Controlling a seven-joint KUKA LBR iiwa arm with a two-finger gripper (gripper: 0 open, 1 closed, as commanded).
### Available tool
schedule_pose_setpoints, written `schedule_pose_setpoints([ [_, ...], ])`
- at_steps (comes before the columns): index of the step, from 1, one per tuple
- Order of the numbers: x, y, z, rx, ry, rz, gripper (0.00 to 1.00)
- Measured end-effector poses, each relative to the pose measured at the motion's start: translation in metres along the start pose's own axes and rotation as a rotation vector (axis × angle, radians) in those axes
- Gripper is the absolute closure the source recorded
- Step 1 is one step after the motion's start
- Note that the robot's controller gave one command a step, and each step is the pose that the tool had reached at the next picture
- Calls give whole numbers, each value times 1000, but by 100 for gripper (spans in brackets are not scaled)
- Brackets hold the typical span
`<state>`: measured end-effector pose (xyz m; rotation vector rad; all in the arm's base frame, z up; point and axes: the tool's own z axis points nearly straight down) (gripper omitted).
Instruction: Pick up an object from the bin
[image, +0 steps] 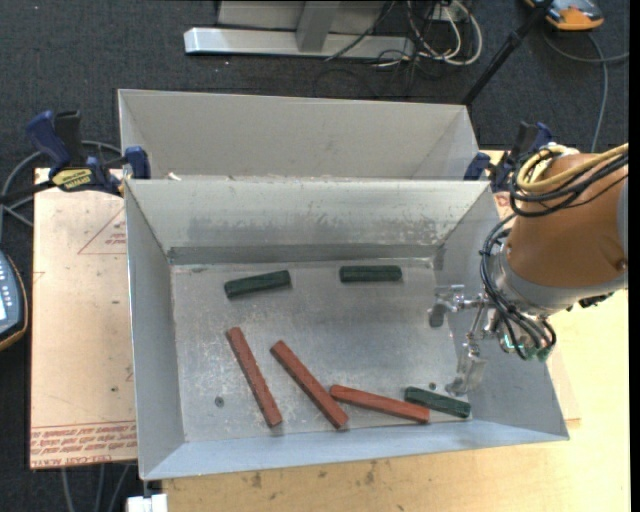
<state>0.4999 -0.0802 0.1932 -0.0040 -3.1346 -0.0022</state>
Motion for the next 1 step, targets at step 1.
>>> schedule_pose_setpoints([
  [1, 18, 8, 118, 0, -11, -7, 0],
])
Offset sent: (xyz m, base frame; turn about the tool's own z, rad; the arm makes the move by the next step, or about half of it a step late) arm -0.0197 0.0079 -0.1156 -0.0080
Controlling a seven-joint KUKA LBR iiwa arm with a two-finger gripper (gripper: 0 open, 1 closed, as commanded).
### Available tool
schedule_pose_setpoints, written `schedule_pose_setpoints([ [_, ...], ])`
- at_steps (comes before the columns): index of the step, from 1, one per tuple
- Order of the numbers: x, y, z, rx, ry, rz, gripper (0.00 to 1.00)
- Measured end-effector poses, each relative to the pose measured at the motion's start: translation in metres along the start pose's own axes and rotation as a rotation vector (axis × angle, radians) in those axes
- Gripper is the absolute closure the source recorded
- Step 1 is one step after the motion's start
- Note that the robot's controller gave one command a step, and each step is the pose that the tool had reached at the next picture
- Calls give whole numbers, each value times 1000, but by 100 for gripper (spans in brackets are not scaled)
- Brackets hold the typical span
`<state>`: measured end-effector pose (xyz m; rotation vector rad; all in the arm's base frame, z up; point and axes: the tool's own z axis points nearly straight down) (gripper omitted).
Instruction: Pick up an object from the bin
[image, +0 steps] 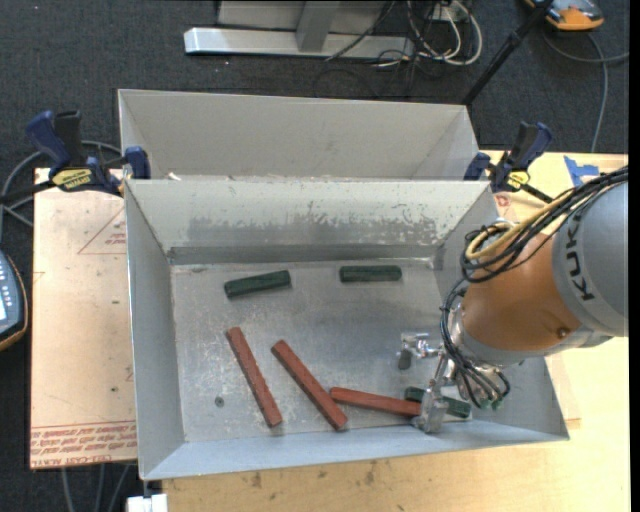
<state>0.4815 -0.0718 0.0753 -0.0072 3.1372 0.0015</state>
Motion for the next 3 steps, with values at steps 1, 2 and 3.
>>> schedule_pose_setpoints([
  [1, 1, 0, -2, 0, 3, -2, 100],
  [2, -5, 0, 3, 0, -7, -561, 100],
  [3, -3, 11, -133, 3, -6, -592, 100],
])
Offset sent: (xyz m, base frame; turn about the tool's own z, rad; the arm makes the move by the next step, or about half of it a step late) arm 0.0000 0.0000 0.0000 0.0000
